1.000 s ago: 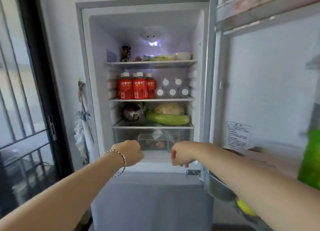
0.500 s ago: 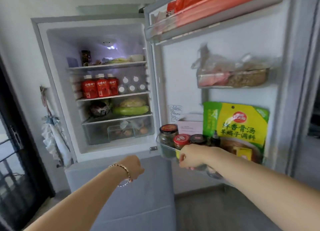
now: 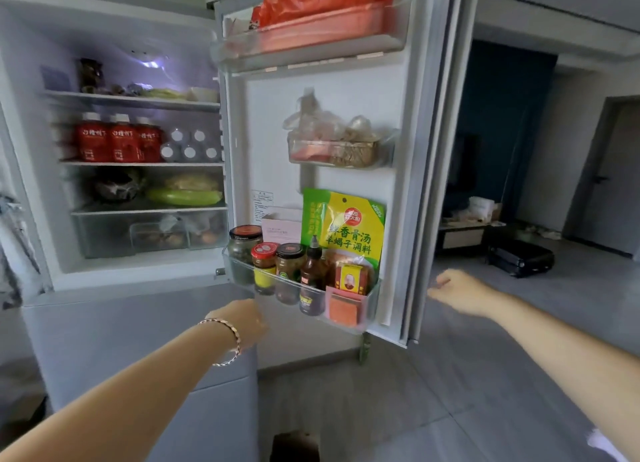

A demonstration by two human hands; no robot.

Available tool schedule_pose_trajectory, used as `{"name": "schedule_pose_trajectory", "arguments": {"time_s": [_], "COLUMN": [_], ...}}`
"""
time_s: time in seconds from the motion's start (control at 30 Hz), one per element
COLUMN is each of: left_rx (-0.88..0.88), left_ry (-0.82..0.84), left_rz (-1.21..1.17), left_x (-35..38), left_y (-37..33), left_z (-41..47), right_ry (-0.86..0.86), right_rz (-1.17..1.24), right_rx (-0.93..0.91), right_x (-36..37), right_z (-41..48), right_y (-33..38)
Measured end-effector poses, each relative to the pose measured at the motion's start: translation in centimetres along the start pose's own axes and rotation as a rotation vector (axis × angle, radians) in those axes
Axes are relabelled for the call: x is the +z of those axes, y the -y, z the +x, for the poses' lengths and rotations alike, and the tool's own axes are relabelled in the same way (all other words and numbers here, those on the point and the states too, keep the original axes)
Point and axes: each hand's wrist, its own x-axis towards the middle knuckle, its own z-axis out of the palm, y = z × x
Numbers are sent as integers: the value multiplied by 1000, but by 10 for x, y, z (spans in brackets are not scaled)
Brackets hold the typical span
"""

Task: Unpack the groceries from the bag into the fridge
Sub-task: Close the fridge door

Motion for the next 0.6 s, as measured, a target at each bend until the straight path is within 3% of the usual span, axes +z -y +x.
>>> {"name": "schedule_pose_trajectory", "arguments": {"time_s": [0.27, 0.4, 0.6], "left_rx": [-202, -250, -274], "left_ry": [-42, -72, -101], "left_rz": [75, 23, -18], "left_x": [8, 10, 8], "left_y": [-22, -27, -21], "left_z": [-4, -12, -21], "right_ry": [-104, 100, -34], "right_rz": [295, 526, 476], "right_rx": [-101, -98, -195], "right_x": [-42, -42, -22], "right_z": [67, 82, 60], "right_y": [-5, -4, -5]}}
